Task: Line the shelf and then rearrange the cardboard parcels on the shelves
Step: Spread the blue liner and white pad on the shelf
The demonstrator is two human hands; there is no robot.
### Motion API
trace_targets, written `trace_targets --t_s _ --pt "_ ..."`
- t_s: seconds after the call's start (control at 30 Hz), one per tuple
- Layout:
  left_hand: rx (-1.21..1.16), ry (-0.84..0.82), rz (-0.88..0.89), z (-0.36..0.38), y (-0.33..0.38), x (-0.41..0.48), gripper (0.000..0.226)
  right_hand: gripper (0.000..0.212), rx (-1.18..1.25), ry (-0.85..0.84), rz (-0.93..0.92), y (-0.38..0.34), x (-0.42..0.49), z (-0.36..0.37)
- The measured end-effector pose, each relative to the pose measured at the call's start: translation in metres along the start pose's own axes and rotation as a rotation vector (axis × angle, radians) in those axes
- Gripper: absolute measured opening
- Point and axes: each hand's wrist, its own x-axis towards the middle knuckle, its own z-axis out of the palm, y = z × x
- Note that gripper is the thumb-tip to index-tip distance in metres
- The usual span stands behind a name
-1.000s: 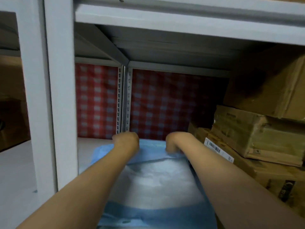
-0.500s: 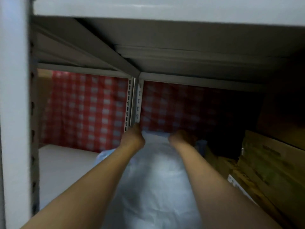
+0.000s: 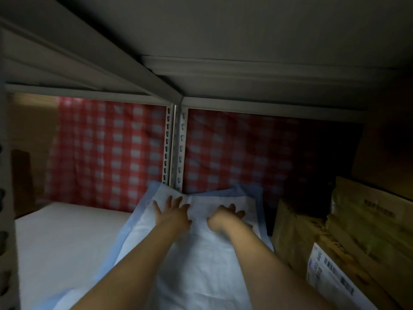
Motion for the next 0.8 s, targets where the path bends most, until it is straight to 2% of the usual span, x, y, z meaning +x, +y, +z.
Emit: trace_targets --t_s 0.2,0.3,0.53,0.7,0.8 --pt "0.134 -0.083 0.071 0.031 -0.007 -0.004 0.073 0.08 -0.197 0.058 -0.2 0.015 0.008 0.034" --pt "0.224 -0.192 0.111 0.041 -0.009 -0.01 0.073 0.079 -0.192 -0.056 -0.108 0.022 0.01 0.05" --pt "0.208 -0.264 0.128 0.043 -0.001 -0.03 0.072 0.081 -0.227 -0.081 -0.007 0.034 -0.002 0.069" --pt "0.192 -0.179 0.078 0.038 0.0 -0.056 0.069 0.08 -0.194 0.018 -0.077 0.037 -0.028 0.066" --pt "0.211 -0.161 0.027 0.038 -0.001 -0.077 0.066 0.08 -0.212 -0.069 -0.078 0.043 -0.054 0.066"
